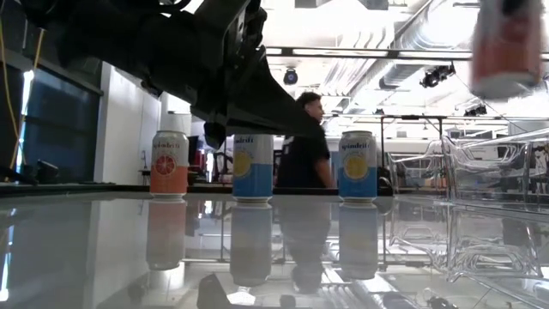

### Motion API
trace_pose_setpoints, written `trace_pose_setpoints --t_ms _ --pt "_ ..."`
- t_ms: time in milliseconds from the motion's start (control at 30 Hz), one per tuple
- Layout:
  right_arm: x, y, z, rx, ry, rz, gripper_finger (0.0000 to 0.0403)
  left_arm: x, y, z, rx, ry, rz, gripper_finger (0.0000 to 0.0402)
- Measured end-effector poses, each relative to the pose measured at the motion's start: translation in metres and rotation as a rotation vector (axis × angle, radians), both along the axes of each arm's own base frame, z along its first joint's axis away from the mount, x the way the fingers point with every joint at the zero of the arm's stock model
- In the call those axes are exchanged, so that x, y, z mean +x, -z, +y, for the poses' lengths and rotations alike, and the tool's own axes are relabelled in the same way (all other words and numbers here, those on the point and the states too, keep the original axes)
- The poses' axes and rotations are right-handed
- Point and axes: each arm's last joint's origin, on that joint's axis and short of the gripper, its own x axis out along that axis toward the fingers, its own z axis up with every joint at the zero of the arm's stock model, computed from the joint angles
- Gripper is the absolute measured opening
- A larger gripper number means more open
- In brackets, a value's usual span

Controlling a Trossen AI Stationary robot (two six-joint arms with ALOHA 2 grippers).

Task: Sort soda cans
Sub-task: Put the right orange-white soda can into the center transparent bin

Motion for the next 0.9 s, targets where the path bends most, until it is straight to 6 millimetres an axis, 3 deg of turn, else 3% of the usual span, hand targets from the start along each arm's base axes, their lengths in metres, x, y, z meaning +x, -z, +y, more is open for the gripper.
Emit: trace_pose_setpoints --t_ms 167,667,900 --pt "-0.016 0.027 0.006 0.046 0.107 0.070 0.0287 0.000 0.000 -0.001 0.001 0.002 0.001 0.0000" --pt "-0.014 0.102 0.032 0.161 0.049 0.090 0.0287 0.000 0.000 0.000 0.012 0.000 0.002 0.0000" --pt "-0.013 0.118 0.032 0.147 0.020 0.082 0.0287 0.000 0.000 0.000 0.012 -0.003 0.002 0.0000"
